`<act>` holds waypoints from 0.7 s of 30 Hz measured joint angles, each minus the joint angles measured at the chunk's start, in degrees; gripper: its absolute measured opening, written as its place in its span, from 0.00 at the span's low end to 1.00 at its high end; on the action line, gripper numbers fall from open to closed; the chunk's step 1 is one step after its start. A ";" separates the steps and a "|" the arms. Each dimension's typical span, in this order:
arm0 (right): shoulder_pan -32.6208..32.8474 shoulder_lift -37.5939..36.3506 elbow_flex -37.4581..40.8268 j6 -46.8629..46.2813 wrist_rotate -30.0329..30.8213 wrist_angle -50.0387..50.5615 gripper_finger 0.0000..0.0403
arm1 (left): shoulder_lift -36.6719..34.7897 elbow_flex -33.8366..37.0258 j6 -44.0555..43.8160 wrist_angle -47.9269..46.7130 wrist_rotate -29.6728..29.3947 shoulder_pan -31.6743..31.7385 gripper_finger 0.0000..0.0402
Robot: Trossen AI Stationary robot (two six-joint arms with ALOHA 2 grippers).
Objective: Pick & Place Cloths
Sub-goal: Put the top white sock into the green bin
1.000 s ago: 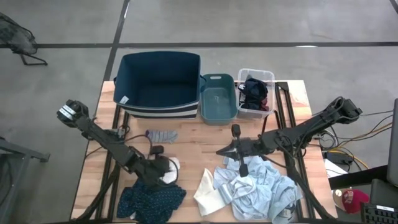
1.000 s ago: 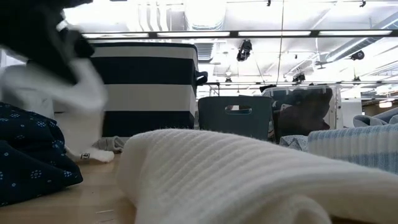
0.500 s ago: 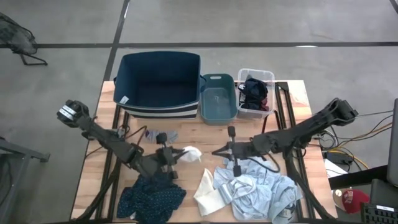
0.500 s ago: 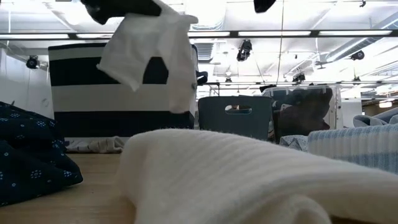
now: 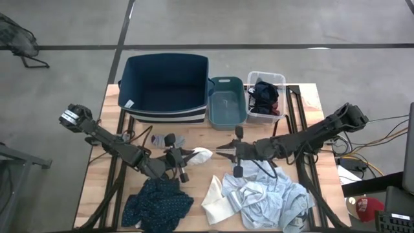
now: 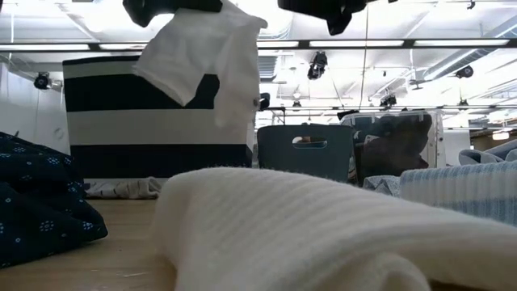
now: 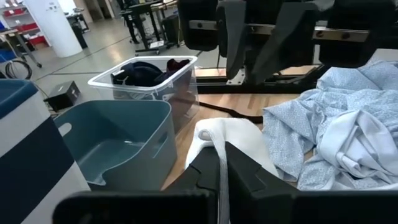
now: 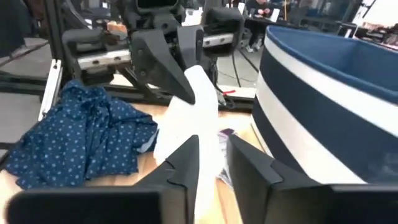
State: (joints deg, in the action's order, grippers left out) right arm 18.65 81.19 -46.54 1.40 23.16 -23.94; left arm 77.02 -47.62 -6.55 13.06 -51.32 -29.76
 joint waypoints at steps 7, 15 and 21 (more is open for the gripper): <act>0.02 4.65 -1.76 -1.51 -0.90 -0.34 0.41 | 1.26 0.04 -0.01 0.55 0.02 0.04 0.03; -0.07 11.58 -9.16 0.32 -0.95 2.01 0.55 | 2.28 0.07 1.82 2.45 -0.01 0.04 0.02; -0.17 15.25 -15.87 -0.96 2.22 13.22 0.58 | 2.40 0.07 2.25 2.97 0.02 -0.07 0.03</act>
State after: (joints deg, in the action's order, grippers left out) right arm 18.48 96.44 -62.42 0.44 25.38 -10.72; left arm 79.42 -47.55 -4.29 16.03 -51.30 -29.82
